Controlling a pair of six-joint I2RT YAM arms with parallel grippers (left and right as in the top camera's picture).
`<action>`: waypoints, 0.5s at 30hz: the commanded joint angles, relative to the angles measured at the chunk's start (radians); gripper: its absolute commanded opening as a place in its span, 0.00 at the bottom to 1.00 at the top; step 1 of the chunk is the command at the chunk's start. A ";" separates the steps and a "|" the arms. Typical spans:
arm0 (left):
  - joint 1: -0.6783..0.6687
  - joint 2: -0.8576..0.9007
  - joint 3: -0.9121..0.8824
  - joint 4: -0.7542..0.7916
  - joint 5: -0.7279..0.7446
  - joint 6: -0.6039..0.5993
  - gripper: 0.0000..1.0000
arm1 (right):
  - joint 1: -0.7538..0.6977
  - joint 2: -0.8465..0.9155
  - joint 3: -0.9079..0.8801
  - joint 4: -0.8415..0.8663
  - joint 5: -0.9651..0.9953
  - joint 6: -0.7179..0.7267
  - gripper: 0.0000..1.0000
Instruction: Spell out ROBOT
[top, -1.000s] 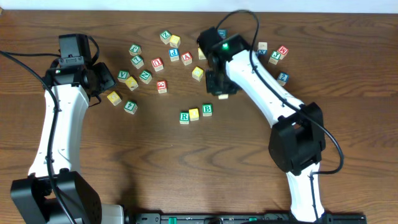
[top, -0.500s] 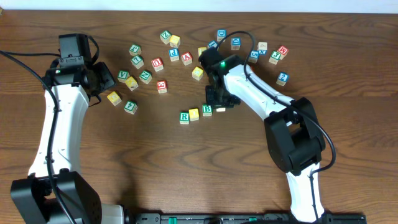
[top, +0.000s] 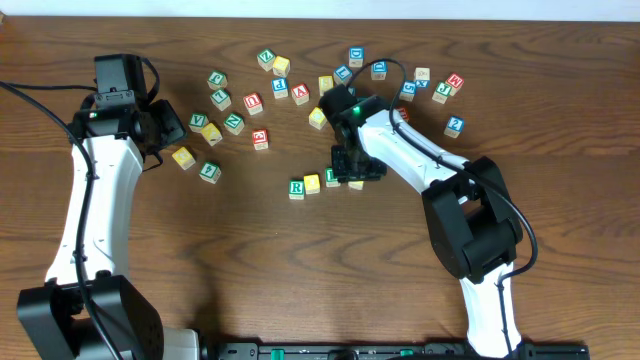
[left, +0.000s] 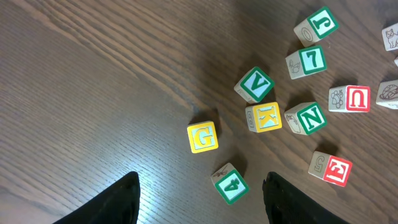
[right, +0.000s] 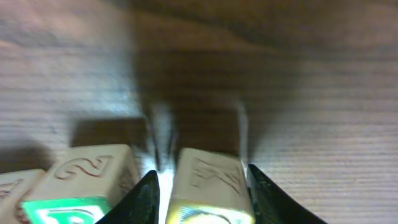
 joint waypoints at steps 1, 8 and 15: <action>-0.001 0.004 -0.002 -0.002 -0.009 -0.005 0.63 | 0.009 0.002 -0.006 -0.011 -0.014 0.007 0.43; -0.001 0.006 -0.002 -0.002 -0.009 -0.005 0.63 | 0.000 -0.014 0.028 -0.021 -0.026 -0.002 0.45; -0.001 0.006 -0.002 -0.002 -0.009 -0.005 0.63 | -0.059 -0.101 0.108 -0.044 -0.018 -0.032 0.47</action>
